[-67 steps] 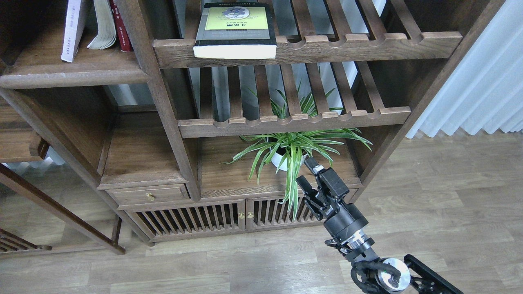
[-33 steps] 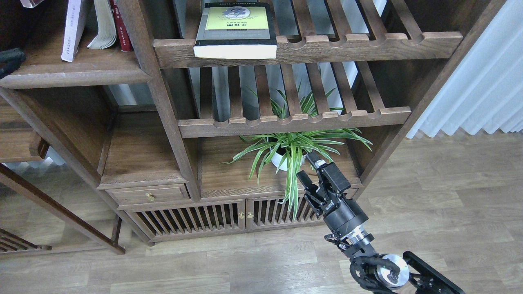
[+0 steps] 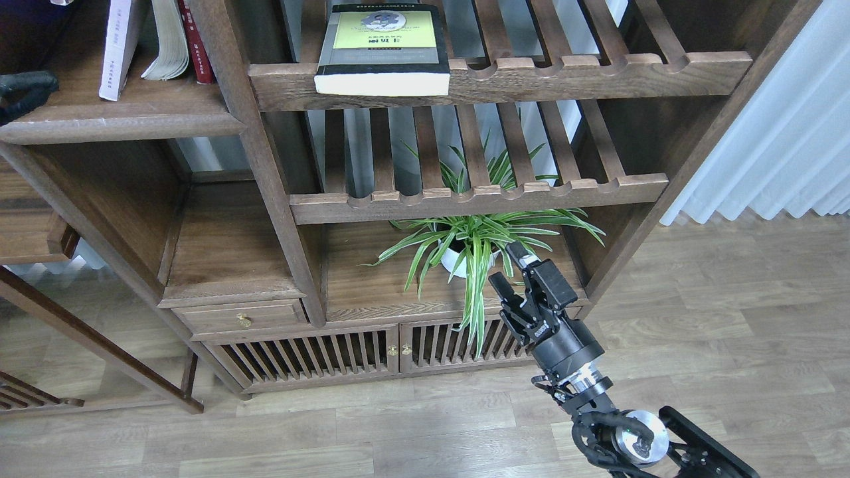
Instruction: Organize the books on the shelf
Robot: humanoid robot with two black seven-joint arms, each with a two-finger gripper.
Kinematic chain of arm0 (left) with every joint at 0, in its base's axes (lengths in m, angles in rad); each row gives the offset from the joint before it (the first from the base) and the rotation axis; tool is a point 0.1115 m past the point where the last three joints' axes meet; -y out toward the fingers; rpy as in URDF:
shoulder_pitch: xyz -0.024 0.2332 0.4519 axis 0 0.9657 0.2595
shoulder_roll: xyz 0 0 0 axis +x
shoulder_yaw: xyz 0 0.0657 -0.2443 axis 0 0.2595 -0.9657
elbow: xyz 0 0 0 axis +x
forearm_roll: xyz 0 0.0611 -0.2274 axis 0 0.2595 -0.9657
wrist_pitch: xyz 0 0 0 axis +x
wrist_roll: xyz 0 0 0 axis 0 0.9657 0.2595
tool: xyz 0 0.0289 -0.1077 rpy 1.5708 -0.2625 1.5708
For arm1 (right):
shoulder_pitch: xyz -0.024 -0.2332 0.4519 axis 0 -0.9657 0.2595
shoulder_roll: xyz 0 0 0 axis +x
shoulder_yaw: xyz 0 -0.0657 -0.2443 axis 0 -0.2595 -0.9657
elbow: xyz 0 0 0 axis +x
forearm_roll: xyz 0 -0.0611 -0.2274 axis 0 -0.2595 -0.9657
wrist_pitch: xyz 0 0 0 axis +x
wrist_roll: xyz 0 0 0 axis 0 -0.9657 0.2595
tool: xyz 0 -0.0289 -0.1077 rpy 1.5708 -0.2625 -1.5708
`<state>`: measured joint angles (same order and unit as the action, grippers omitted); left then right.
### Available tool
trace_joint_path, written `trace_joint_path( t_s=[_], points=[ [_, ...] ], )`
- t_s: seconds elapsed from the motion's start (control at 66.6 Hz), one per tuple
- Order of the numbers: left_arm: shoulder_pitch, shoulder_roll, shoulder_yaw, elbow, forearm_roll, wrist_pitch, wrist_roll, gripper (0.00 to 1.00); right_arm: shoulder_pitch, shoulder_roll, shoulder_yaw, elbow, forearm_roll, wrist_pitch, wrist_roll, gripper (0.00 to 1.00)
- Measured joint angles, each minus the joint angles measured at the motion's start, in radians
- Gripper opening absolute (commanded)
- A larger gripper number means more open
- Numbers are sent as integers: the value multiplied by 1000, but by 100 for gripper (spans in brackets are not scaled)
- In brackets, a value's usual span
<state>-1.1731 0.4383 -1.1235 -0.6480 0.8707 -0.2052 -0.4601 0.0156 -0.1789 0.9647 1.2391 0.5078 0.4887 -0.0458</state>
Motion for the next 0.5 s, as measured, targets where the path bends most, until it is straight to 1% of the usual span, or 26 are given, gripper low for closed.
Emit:
trace_joint_path(
  t_s=[0.09,0.21,0.27,0.285,0.375,0.405,0.465,0.495],
  points=[
    [-8,0,10,6,-12,-4,2,3,0,0,0,0,0,0,0,90],
    [-11,0,24,6,-30,-5,19,7,0,-1,0,0,0,0,0,90],
    [-14,1,29,2,-36,-5,29,16,0,-1,0,0,0,0,0,90],
    [-15,1,30,0,-37,-6,32,20,0,-1,0,0,0,0,0,90],
    [-18,1,36,-7,-43,-6,53,32,0,-2,1,0,0,0,0,90],
    [-18,0,37,-9,-44,-6,59,35,0,-2,1,0,0,0,0,90],
    [-19,-1,39,-15,-48,-6,70,38,0,-2,2,0,0,0,0,90],
    [-19,-2,40,-22,-52,-7,77,42,-1,-2,2,0,0,0,0,90]
  ],
)
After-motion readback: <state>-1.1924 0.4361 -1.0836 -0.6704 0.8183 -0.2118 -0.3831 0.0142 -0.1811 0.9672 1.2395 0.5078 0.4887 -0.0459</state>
